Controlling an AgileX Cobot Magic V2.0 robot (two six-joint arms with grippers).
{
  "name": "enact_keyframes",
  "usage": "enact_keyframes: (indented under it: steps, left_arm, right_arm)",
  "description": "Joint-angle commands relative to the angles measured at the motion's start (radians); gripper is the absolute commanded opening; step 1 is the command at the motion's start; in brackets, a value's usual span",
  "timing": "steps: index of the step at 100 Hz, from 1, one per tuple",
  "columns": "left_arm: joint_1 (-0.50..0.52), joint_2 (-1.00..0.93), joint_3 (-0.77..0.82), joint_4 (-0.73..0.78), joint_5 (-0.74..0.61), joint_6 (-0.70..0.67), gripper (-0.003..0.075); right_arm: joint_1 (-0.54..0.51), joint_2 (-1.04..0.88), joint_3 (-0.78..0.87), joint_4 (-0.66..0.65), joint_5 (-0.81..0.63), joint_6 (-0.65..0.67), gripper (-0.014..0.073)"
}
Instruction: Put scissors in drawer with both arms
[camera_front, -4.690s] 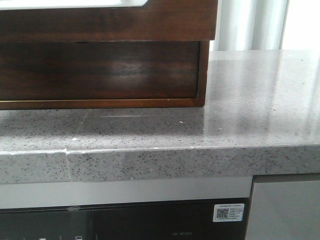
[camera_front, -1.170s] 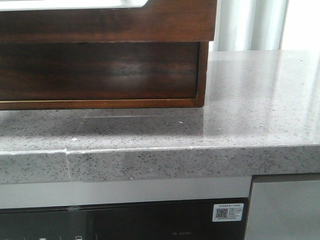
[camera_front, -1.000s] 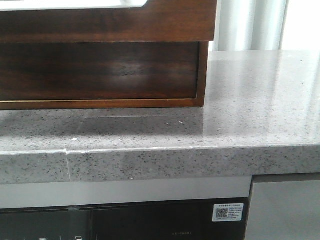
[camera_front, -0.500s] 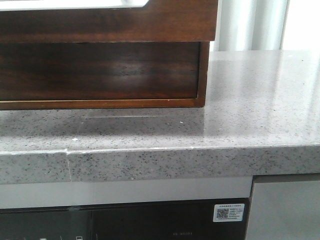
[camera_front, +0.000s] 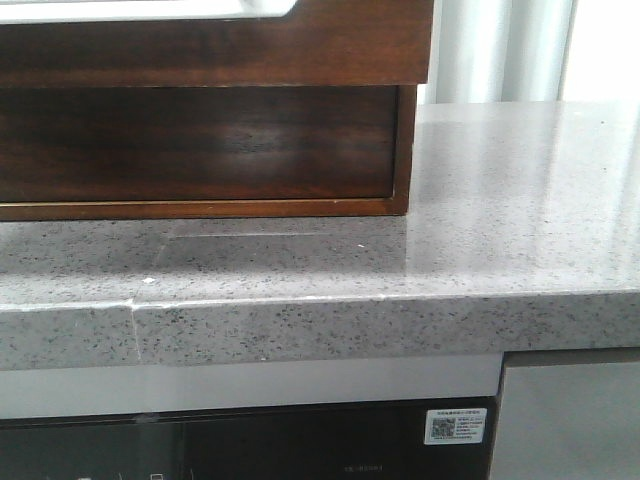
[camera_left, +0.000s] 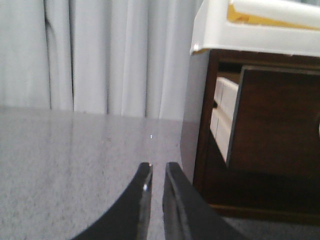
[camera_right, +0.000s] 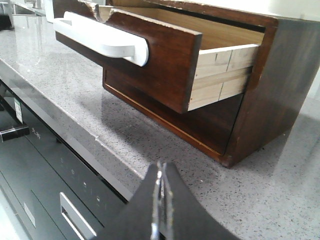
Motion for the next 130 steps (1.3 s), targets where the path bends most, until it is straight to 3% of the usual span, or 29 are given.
enact_keyframes:
  steps: [1,14,34,130]
  left_arm:
    - [0.005,-0.038,0.015,-0.031,0.05,0.006,0.0003]
    - [0.005,-0.038,0.015,-0.053,0.19,0.077,0.0003]
    - [0.005,-0.038,0.015,-0.059,0.332,0.079,0.0003]
    - [0.005,-0.036,0.015,-0.066,0.333,0.079,0.0003]
  right_arm:
    - [-0.006,0.006,-0.024,0.01,-0.074,0.002,-0.0106]
    - [-0.006,0.006,-0.024,0.01,-0.074,0.002,-0.0106]
    - [-0.006,0.006,-0.024,0.01,-0.074,0.002,-0.0106]
    - [-0.006,0.006,-0.022,0.01,-0.085,0.002,-0.0106]
